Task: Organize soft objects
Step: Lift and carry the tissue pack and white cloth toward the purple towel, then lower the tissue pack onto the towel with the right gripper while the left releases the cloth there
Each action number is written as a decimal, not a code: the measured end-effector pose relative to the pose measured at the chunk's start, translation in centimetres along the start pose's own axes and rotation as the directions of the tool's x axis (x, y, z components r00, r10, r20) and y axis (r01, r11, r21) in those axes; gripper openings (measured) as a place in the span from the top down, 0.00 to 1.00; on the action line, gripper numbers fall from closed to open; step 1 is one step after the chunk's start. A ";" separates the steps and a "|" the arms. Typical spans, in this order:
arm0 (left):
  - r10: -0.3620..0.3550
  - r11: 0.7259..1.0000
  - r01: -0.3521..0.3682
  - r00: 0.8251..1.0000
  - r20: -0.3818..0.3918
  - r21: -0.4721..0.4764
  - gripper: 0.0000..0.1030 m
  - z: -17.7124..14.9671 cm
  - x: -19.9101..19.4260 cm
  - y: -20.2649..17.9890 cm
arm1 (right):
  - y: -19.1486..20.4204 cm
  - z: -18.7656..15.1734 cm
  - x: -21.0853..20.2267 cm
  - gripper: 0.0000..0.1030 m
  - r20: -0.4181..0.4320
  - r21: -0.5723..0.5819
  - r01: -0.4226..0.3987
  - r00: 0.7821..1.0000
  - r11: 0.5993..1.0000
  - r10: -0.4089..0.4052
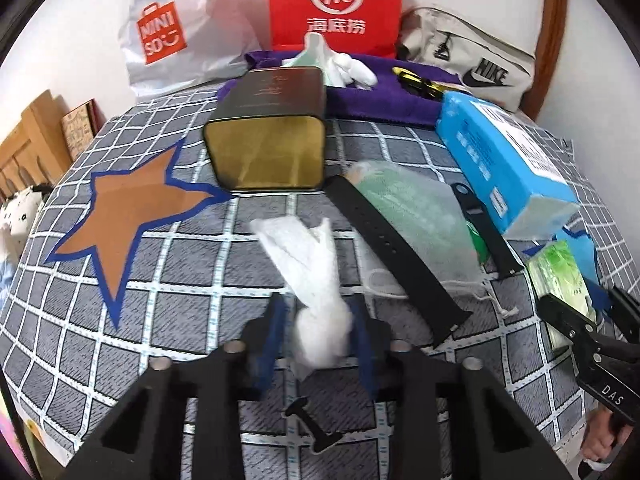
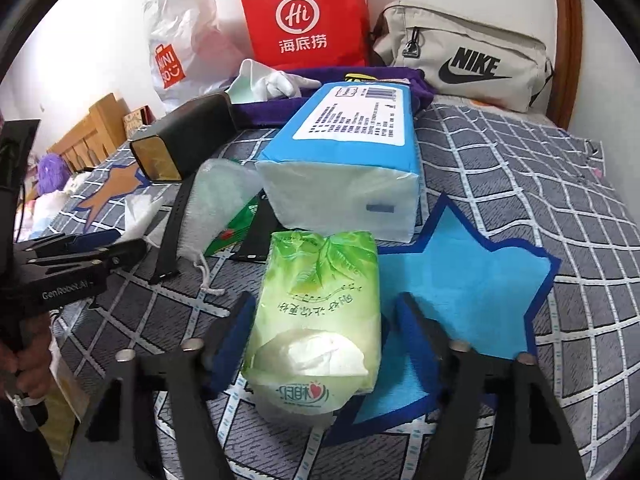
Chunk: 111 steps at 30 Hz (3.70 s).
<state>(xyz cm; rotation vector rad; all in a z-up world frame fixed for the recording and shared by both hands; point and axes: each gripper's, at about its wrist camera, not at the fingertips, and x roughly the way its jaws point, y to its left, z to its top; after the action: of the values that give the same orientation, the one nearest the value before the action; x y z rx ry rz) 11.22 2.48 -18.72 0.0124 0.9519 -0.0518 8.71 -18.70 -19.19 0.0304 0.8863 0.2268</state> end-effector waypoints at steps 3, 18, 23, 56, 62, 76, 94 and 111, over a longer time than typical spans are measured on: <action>-0.041 0.997 0.041 0.999 0.001 -0.065 0.79 0.0 -0.2 1.2 | 0.0 0.0 -0.2 0.50 -0.001 0.002 -0.011 1.000 1.000 0.011; -0.066 0.996 0.070 0.996 0.064 -0.063 0.79 1.9 -4.9 0.6 | 0.2 1.7 -3.9 0.51 0.021 0.019 -0.036 0.999 0.999 0.036; -0.067 0.995 0.073 0.993 0.099 -0.064 0.79 3.6 -6.5 0.3 | 0.4 3.3 -5.6 0.51 0.044 0.019 -0.038 0.998 0.999 0.037; -0.039 0.999 0.046 0.978 0.204 -0.028 0.79 14.2 -9.1 0.6 | -0.8 15.5 -8.7 0.51 0.208 -0.032 0.004 0.978 0.999 0.003; -0.038 0.999 0.044 0.978 0.204 -0.024 0.79 16.4 -7.6 0.5 | -1.1 17.7 -7.1 0.51 0.210 -0.046 0.018 0.978 0.999 -0.008; -0.043 0.998 0.051 0.984 0.174 -0.040 0.79 21.0 -3.5 1.0 | -2.5 22.4 -1.9 0.51 0.185 -0.062 0.026 0.983 0.998 -0.014; -0.038 0.999 0.040 0.997 0.065 -0.024 0.79 26.8 5.4 0.8 | -4.7 28.2 6.8 0.51 0.112 -0.043 -0.007 0.994 0.999 0.012; -0.078 0.996 0.074 0.993 -0.091 -0.045 0.79 27.5 12.9 1.0 | -7.1 29.4 15.2 0.51 -0.018 -0.037 0.010 1.000 0.999 -0.011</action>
<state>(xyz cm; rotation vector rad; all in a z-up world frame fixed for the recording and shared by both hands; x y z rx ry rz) 41.16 2.10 -13.29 -0.0604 1.0457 -0.1024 41.96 -20.50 -12.99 -0.0108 0.9004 0.2342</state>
